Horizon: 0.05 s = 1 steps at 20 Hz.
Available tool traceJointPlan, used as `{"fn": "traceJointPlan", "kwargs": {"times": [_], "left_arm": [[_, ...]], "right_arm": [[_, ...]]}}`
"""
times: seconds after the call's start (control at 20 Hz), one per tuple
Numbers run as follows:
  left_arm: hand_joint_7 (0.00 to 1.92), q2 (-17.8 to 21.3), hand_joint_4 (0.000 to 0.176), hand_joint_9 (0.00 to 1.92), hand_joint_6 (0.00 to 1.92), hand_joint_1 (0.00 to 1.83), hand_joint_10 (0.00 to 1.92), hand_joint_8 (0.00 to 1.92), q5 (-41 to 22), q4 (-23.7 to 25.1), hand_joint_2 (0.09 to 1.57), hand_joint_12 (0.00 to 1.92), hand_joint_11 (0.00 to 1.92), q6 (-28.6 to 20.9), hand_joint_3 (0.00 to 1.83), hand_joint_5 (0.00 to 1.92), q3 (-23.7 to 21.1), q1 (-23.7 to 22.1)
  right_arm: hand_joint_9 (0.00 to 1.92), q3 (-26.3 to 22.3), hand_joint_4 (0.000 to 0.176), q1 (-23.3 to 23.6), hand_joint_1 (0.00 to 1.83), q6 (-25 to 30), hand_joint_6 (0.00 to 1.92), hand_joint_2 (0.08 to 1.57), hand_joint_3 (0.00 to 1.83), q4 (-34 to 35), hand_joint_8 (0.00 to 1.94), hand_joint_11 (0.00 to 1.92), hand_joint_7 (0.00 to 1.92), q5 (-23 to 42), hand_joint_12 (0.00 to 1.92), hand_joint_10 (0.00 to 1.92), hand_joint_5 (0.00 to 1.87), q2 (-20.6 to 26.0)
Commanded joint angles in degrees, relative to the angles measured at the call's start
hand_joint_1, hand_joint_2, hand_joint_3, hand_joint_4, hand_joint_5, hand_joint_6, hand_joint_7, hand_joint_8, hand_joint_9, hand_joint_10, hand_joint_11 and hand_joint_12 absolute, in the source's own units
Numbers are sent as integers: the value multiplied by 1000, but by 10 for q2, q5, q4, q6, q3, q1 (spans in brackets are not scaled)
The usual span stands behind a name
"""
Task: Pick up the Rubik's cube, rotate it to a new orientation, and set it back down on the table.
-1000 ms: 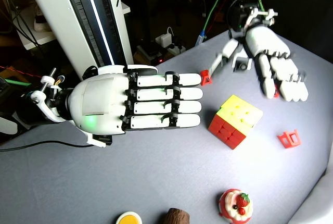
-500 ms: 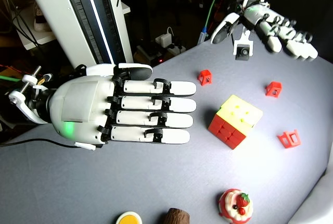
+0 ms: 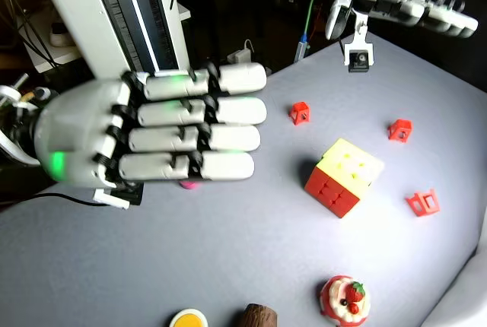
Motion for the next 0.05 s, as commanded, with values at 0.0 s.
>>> {"fn": "traceJointPlan", "kwargs": {"times": [0.0], "left_arm": [[0,3,176,0,0,0,0,0,-91,-7,1209,0,0,-1,28,0,0,0]], "right_arm": [[0,-2,0,5,252,3,0,1311,7,11,0,0,0,88,0,0,0,4]]}}
